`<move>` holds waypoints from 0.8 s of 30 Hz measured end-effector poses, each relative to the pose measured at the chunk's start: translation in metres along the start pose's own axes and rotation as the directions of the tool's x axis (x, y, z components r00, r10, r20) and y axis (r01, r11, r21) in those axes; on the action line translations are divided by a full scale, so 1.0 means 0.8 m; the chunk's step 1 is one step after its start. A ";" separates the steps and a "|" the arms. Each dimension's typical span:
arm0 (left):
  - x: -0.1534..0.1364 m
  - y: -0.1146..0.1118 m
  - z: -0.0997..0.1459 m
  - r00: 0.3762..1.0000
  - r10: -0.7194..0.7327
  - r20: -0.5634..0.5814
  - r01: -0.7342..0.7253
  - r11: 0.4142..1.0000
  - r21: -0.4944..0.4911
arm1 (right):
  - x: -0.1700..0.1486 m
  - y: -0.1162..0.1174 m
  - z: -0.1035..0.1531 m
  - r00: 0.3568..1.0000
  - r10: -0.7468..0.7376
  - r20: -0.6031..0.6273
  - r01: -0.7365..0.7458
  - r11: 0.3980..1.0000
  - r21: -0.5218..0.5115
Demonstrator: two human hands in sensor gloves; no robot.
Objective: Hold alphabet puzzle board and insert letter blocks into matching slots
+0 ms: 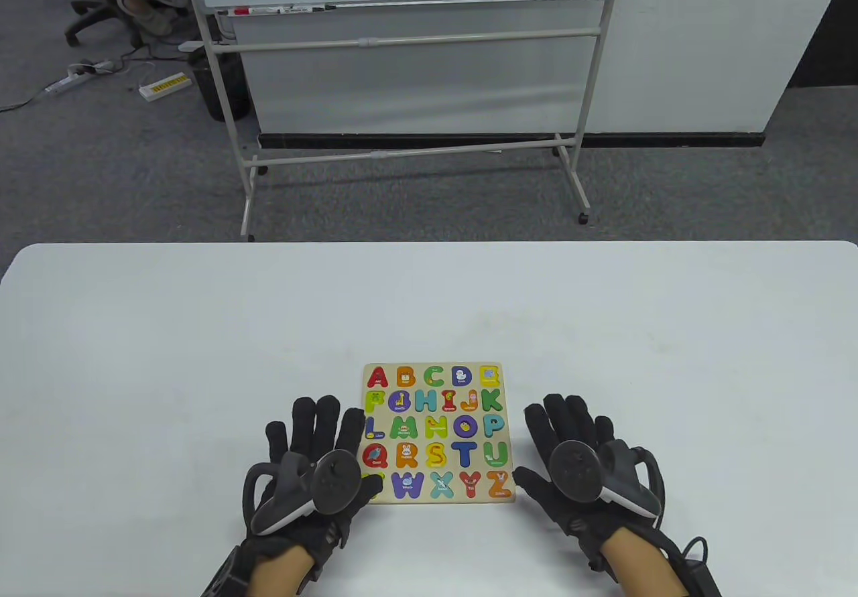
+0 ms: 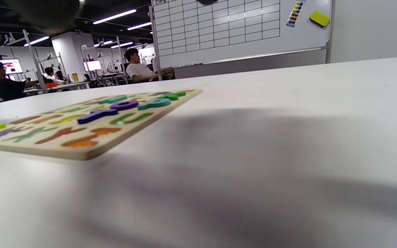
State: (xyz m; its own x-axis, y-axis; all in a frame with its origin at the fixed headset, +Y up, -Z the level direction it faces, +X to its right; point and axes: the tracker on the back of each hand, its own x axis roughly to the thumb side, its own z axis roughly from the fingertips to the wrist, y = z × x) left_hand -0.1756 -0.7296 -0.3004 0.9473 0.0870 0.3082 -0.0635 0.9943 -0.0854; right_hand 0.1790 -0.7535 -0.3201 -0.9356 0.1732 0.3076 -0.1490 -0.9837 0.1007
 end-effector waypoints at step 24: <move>0.008 -0.005 -0.004 0.999 0.035 0.021 -0.035 0.999 -0.019 | -0.005 0.008 0.000 0.999 0.038 0.011 -0.038 0.999 0.036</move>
State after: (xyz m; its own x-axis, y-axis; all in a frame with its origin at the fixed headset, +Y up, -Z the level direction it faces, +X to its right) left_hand -0.1681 -0.7329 -0.3007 0.9376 0.1233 0.3251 -0.0907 0.9894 -0.1138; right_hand 0.1817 -0.7608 -0.3204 -0.9371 0.1364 0.3213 -0.1015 -0.9872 0.1230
